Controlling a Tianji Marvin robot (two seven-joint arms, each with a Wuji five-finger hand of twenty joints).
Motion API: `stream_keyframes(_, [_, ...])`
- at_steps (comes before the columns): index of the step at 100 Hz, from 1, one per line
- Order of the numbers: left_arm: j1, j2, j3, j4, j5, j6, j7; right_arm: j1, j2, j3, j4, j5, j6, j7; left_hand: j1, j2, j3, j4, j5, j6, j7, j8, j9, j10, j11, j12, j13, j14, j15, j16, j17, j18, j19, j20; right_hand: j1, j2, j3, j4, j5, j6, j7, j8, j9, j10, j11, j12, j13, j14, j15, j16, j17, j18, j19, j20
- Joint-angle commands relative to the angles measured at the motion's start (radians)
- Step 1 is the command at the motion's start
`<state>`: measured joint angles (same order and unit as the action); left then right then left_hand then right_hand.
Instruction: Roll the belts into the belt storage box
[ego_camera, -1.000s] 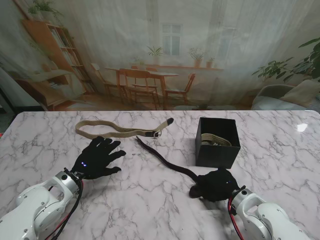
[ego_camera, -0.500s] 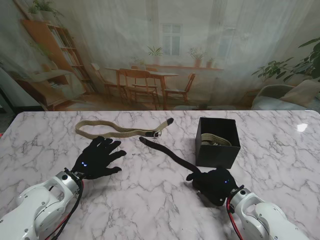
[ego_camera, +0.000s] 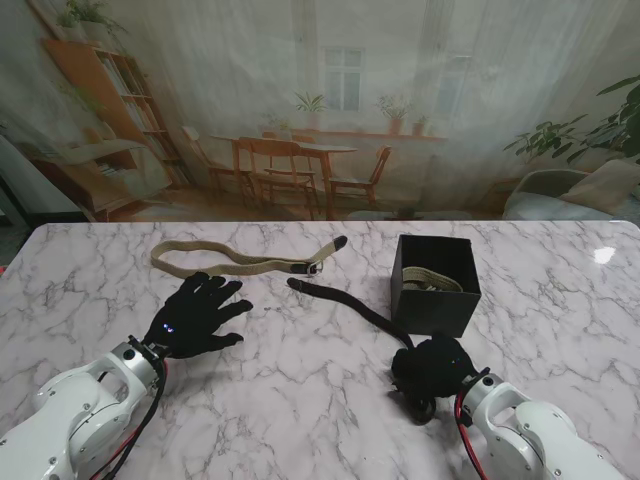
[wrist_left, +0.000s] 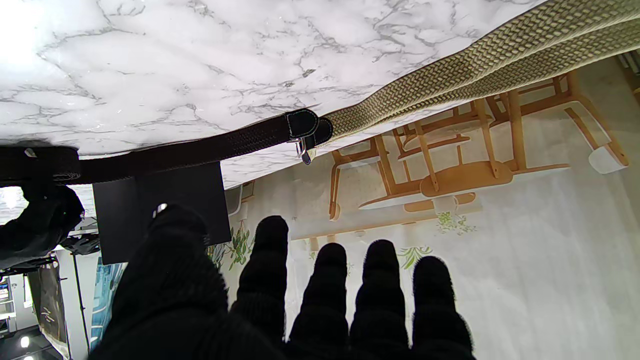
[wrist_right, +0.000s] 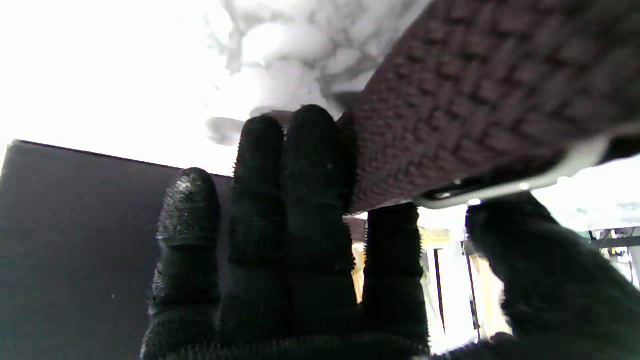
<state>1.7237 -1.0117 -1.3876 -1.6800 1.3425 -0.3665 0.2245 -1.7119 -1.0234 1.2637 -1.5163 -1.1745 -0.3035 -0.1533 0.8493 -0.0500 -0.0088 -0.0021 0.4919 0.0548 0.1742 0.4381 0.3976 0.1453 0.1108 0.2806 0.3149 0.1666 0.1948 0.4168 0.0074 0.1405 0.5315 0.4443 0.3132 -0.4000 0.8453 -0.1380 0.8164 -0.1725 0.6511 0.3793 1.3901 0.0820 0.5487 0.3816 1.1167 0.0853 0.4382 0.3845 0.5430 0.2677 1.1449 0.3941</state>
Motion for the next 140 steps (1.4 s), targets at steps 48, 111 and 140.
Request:
stream_keyframes(48, [0.0, -0.001, 0.002, 0.002, -0.004, 0.001, -0.011, -0.094, 0.033, 0.138, -0.257, 0.104, -0.067, 0.584, 0.025, 0.053, -0.019, -0.015, 0.008, 0.021, 0.003, 0.009, -0.023, 0.02, -0.004, 0.01, -0.008, 0.011, -0.013, 0.003, -0.017, 0.027, -0.027, 0.002, 0.031, -0.167, 0.47, 0.197, -0.369, 0.391, -0.225, 0.047, -0.434, -0.088, -0.432, -0.268, -0.399, -0.177, -0.309, -0.246, -0.222, -0.086, -0.141, -0.112])
stream_keyframes(111, [0.0, -0.001, 0.001, 0.002, -0.002, 0.002, -0.008, -0.087, 0.034, 0.108, -0.224, -0.063, -0.061, 0.49, 0.028, 0.054, -0.019, -0.015, 0.007, 0.021, 0.004, 0.008, -0.025, 0.019, -0.003, 0.01, -0.007, 0.013, -0.012, 0.003, -0.017, 0.027, -0.025, 0.002, 0.249, -0.12, 0.203, 0.05, -0.296, 0.179, -0.111, 0.19, -0.363, -0.148, -0.336, -0.216, -0.299, -0.155, -0.254, -0.22, -0.166, -0.102, -0.147, -0.134])
stream_keyframes(140, [-0.001, -0.001, 0.001, 0.003, -0.001, 0.002, -0.004, -0.095, 0.027, 0.093, -0.197, -0.061, -0.037, 0.394, 0.027, 0.054, -0.02, -0.015, 0.007, 0.022, 0.004, 0.008, -0.028, 0.019, -0.003, 0.01, -0.008, 0.012, -0.012, 0.003, -0.017, 0.028, -0.024, 0.001, 0.211, -0.191, 0.094, -0.079, -0.091, -0.091, 0.401, 0.083, -0.733, 0.086, -0.231, -0.087, -0.351, 0.032, -0.214, -0.072, -0.185, 0.163, -0.119, -0.034])
